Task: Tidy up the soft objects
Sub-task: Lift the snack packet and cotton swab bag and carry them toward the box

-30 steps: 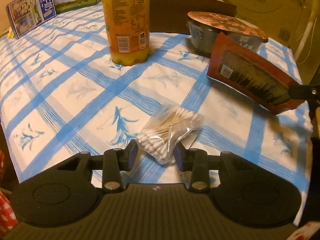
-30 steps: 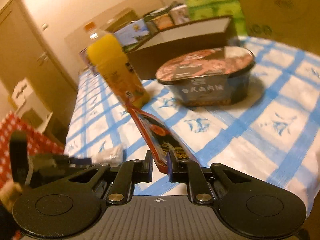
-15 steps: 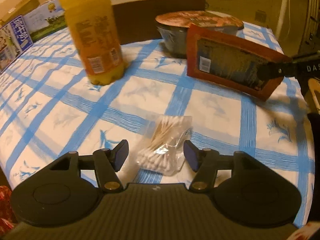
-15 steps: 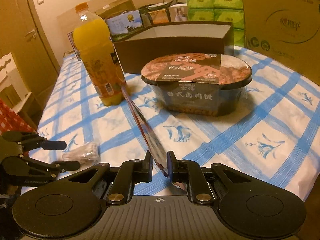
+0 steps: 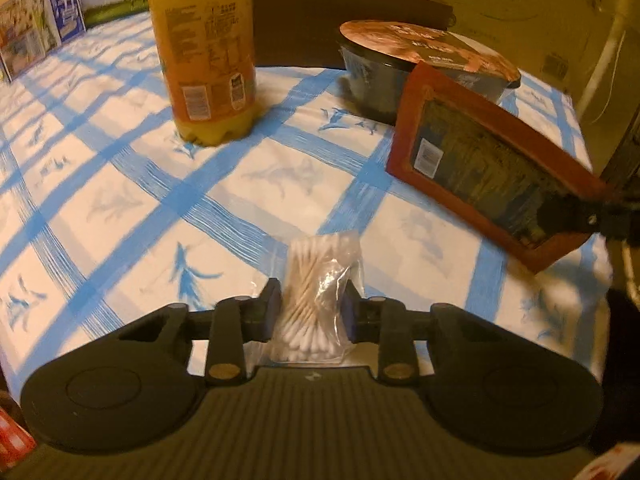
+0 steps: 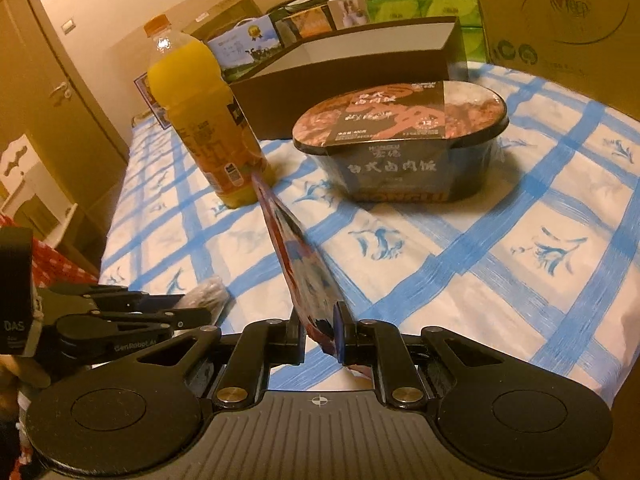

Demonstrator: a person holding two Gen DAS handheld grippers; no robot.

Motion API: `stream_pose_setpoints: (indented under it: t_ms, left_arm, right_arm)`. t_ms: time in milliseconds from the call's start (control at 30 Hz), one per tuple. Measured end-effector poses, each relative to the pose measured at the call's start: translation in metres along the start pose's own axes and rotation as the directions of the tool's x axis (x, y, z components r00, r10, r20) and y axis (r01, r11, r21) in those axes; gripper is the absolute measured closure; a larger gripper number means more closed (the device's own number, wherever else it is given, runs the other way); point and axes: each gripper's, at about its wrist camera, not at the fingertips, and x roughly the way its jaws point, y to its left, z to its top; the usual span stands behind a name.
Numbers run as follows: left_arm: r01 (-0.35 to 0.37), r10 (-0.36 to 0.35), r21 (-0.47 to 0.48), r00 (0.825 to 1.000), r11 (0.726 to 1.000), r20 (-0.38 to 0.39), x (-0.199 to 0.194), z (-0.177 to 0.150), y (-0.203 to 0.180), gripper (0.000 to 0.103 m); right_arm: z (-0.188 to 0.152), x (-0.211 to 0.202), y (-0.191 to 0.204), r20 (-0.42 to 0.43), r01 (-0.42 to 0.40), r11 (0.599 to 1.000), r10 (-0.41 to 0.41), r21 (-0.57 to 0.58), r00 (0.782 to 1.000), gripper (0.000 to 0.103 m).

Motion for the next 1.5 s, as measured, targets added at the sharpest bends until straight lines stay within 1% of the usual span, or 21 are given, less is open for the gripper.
stream_pose_setpoints:
  t_ms: [33,67,233,500,667,800,833,900,1067,1233,1500]
  left_arm:
    - [-0.002,0.002,-0.002,1.0,1.0,-0.002,0.001,0.0,0.0,0.067]
    - [-0.008,0.008,0.002,1.0,1.0,-0.005,0.002,0.0,-0.001,0.066]
    - [-0.016,0.016,-0.002,1.0,1.0,-0.019,0.008,0.002,0.0,0.066]
    - [-0.021,0.022,0.035,0.999,0.999,-0.027,0.013,0.005,-0.005,0.066]
    - [-0.009,0.01,0.044,1.0,0.999,-0.025,0.014,0.004,-0.004,0.071]
    - [0.001,-0.001,0.055,1.0,0.998,-0.013,0.012,0.004,-0.004,0.076]
    - [0.004,-0.004,0.057,1.0,0.998,-0.01,0.012,0.004,-0.004,0.076]
    - [0.011,-0.011,0.057,1.0,0.998,-0.001,0.009,0.003,-0.003,0.077]
    - [0.017,-0.018,0.05,1.0,0.999,0.019,0.001,0.001,0.003,0.077]
    - [0.009,-0.01,0.015,0.999,1.0,0.041,-0.012,0.0,0.016,0.078]
    - [-0.022,0.025,-0.033,0.997,0.999,0.078,-0.031,0.004,0.04,0.078]
  right_arm:
    - [0.0,0.0,0.002,0.002,0.008,1.0,-0.008,-0.014,1.0,0.088]
    - [0.0,0.002,0.003,-0.002,0.018,0.999,-0.018,-0.03,1.0,0.088]
    - [0.002,0.01,0.005,-0.01,0.058,0.996,-0.059,-0.069,0.998,0.088]
    - [0.004,0.019,0.006,-0.013,0.07,0.994,-0.071,-0.086,0.997,0.088]
    - [0.006,0.021,0.005,0.001,0.075,0.993,-0.075,-0.088,0.997,0.088]
    - [0.007,0.021,0.003,0.01,0.068,0.994,-0.067,-0.085,0.998,0.09]
    - [0.007,0.02,0.003,0.012,0.061,0.995,-0.061,-0.083,0.998,0.096]
    - [0.008,0.019,0.002,0.011,0.042,0.997,-0.041,-0.07,0.999,0.101]
    - [0.009,0.013,0.0,0.025,0.014,1.0,-0.013,-0.025,1.0,0.101]
    - [0.011,0.004,-0.001,0.041,-0.023,1.0,0.022,0.011,0.999,0.102]
    - [0.017,-0.005,0.006,0.053,-0.073,0.997,0.072,0.029,0.996,0.102]
